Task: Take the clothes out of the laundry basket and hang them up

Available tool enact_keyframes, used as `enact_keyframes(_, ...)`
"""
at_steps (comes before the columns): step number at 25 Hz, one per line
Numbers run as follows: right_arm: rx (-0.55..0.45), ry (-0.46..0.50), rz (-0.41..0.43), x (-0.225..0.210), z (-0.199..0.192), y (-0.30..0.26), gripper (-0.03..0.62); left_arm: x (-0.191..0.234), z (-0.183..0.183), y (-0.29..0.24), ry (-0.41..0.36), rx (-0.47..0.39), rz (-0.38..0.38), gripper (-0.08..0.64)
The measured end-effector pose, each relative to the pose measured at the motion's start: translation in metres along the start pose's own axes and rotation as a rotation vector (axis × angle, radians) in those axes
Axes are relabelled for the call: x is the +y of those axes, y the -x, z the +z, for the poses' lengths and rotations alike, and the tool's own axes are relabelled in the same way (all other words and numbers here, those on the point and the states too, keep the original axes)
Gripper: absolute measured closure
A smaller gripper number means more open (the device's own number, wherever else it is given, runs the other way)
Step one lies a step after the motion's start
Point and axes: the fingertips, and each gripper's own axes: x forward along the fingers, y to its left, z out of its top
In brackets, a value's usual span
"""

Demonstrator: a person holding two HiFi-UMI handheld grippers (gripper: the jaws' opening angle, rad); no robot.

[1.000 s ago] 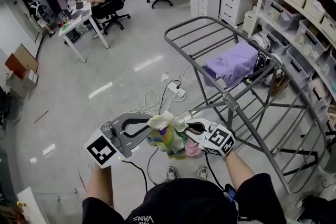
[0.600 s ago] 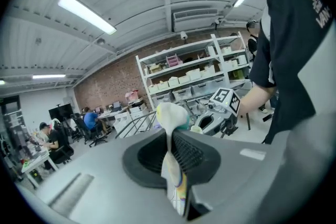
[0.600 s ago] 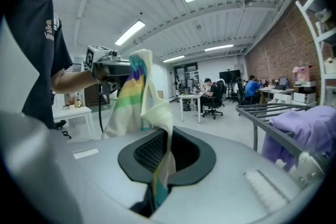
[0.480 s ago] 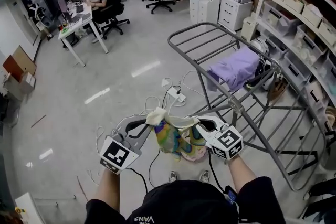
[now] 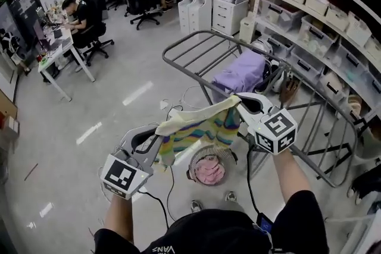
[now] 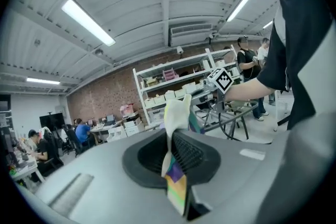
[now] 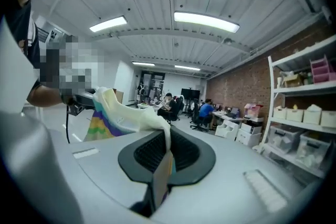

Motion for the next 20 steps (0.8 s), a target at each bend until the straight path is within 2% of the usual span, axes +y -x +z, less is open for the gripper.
enact_keyframes(4, -0.026, 0.062, -0.076, -0.039, 0.055, 0.023, 0.577, 0.0, 0.059, -0.015, 0.009, -0.069, -0.031, 0.541)
enact_keyframes(8, -0.052, 0.086, -0.128, -0.089, 0.099, 0.055, 0.576, -0.009, 0.116, -0.048, -0.058, -0.122, -0.026, 0.541)
enact_keyframes(13, -0.063, 0.138, -0.195, -0.151, 0.123, 0.092, 0.576, -0.023, 0.173, -0.1, -0.068, -0.194, 0.03, 0.541)
enact_keyframes(16, -0.061, 0.183, -0.212, -0.189, 0.135, 0.114, 0.575, -0.036, 0.211, -0.134, -0.066, -0.273, 0.062, 0.541)
enact_keyframes(20, -0.079, 0.247, -0.238, -0.244, 0.161, 0.14, 0.575, -0.06, 0.266, -0.174, -0.1, -0.362, 0.102, 0.541)
